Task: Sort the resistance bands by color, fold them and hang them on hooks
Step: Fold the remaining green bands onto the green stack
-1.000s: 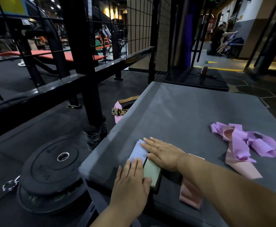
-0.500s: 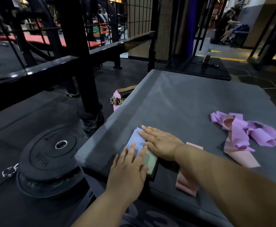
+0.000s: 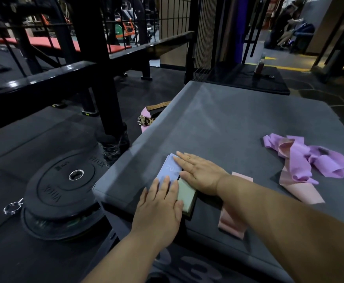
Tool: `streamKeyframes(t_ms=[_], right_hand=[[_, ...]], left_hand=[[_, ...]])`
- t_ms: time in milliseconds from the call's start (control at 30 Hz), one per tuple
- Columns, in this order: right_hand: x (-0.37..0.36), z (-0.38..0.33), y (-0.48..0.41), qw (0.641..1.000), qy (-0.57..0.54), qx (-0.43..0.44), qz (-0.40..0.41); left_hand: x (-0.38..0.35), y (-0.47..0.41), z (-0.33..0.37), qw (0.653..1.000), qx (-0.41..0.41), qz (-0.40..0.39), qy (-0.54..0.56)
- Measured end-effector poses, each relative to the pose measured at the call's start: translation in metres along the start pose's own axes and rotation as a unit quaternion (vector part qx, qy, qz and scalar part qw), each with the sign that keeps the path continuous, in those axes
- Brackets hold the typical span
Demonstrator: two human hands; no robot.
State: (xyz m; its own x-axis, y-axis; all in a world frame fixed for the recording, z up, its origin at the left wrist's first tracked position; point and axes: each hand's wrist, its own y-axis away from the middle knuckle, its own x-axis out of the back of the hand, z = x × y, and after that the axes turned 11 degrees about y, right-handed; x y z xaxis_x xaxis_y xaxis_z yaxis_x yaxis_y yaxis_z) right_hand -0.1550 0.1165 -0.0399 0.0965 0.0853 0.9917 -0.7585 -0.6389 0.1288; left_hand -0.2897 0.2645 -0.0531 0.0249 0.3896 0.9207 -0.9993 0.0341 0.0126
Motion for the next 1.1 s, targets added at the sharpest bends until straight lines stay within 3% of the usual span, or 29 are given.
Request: streamKeyframes(t_ms=[267, 700, 1100], right_hand=[[-0.0005, -0.0006, 0.0040, 0.999, 0.013, 0.001, 0.045], [-0.0016, 0.0015, -0.0032, 1.000, 0.006, 0.001, -0.013], [-0.0026, -0.0009, -0.0013, 1.000, -0.003, -0.003, 0.008]], left_hand=[[-0.0034, 0.0004, 0.0019, 1.000, -0.003, 0.013, -0.016], [-0.0021, -0.0006, 0.0029, 1.000, 0.016, -0.010, 0.000], [-0.0006, 0.0007, 0.0030, 0.999, 0.025, -0.021, 0.009]])
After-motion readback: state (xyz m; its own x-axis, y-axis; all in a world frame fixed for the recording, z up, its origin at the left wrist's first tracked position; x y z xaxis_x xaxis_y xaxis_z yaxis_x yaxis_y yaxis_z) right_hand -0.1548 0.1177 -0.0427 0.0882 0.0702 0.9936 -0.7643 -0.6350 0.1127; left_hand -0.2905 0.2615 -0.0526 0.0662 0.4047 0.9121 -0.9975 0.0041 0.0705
